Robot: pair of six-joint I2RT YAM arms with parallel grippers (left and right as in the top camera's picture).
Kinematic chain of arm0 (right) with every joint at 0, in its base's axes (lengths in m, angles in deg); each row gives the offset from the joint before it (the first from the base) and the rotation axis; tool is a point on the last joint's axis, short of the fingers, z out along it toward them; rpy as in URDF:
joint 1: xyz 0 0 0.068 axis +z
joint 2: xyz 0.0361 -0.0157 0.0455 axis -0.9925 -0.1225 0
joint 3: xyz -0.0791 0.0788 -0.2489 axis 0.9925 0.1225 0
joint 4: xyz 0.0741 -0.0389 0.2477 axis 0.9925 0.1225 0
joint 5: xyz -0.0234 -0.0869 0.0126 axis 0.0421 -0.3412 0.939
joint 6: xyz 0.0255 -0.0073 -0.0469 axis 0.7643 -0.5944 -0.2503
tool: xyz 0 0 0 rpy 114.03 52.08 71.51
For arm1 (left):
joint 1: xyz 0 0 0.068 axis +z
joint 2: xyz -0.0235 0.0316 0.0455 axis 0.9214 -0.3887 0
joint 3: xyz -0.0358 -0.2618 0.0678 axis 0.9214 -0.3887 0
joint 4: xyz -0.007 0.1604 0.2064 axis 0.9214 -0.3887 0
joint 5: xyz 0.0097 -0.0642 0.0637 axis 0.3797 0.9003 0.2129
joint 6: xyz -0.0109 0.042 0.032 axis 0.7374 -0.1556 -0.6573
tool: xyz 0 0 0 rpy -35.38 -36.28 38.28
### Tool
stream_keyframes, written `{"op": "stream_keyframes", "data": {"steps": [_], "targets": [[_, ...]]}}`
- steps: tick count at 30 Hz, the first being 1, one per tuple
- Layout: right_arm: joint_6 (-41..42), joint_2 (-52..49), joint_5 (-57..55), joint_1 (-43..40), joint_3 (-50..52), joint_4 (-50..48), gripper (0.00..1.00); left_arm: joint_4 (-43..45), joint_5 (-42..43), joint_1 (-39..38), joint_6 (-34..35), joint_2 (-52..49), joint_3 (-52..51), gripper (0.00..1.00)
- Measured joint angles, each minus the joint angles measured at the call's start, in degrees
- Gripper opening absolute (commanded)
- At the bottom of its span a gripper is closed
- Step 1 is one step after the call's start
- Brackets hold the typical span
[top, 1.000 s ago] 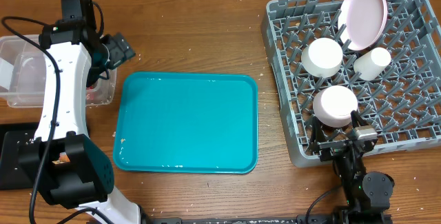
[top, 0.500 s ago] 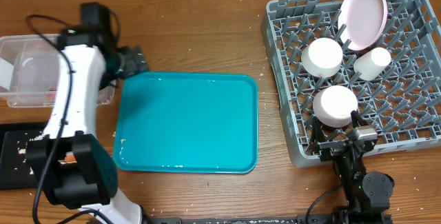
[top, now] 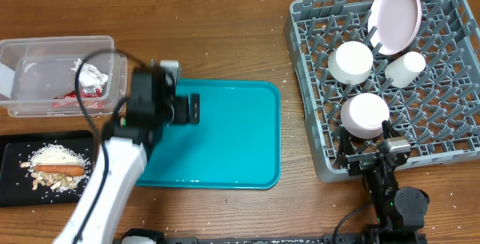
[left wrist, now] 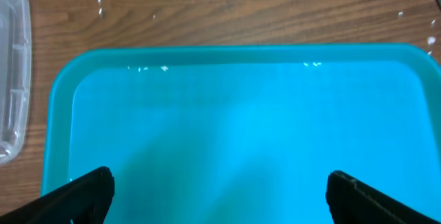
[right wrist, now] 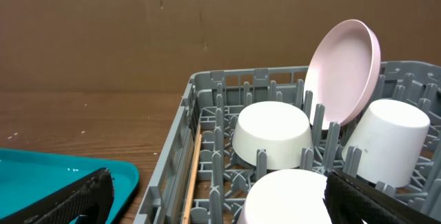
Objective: Sort waste into correct bins and load items into the dishwasher
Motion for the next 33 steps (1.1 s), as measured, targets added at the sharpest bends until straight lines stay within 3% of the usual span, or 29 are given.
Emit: {"op": "stream_keyframes", "data": {"steps": [9,26,33], "targets": [[-0.1,0.0,0.0,0.0,0.0,0.0,1.00,18.4,0.3,0.2,-1.1,21.3,-23.3,1.00],[-0.1,0.0,0.0,0.0,0.0,0.0,1.00,39.5,-0.7,0.2,-9.1,51.9,-48.1,1.00],[-0.1,0.0,0.0,0.0,0.0,0.0,1.00,34.6,-0.9,2.4,-10.0,60.9,-50.2,1.00]]}}
